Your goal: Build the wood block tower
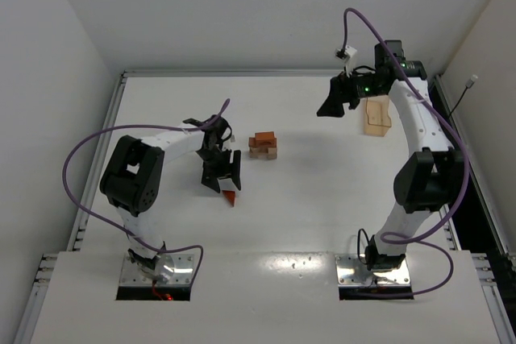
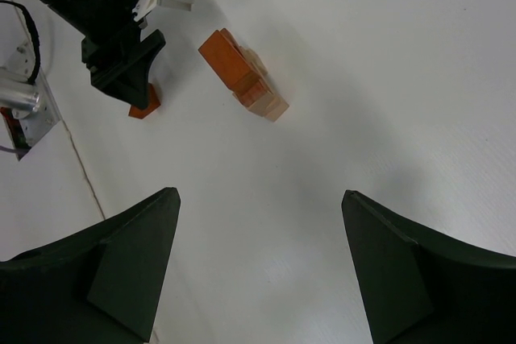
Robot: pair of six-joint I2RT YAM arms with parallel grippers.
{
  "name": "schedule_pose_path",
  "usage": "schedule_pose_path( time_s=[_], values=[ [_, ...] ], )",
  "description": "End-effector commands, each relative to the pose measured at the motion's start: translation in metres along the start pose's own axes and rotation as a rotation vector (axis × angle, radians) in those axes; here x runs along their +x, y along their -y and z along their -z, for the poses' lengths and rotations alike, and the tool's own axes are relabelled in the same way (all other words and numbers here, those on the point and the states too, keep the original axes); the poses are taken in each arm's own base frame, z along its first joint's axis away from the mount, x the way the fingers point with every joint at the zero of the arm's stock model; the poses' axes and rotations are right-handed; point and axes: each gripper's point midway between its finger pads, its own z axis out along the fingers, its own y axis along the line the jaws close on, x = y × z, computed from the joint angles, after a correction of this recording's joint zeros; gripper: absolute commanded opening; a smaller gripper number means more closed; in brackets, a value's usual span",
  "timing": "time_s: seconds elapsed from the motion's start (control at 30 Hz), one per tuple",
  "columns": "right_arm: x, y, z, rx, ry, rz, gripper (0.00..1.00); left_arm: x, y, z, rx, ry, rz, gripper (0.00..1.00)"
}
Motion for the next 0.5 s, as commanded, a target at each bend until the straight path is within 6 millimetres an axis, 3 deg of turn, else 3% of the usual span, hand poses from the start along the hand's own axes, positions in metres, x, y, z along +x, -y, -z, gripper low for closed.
schedule_pose_path(
  time_s=[0.0, 0.27, 0.47],
  values=[
    [-0.016, -0.004, 0.007, -0.025, 0.05, 0.049, 0.79, 0.0, 0.007, -0.001, 0.023, -0.014, -0.001, 0.65],
    [-0.011, 0.003, 0.004, -0.035, 0.044, 0.021, 0.79, 0.002, 0.003, -0.008, 0.012, -0.038, 0.008, 0.63],
    [-0.007, 0.005, 0.002, -0.04, 0.035, 0.025, 0.79, 0.0, 0.0, -0.013, -0.002, -0.044, 0.012, 0.56]
  ],
)
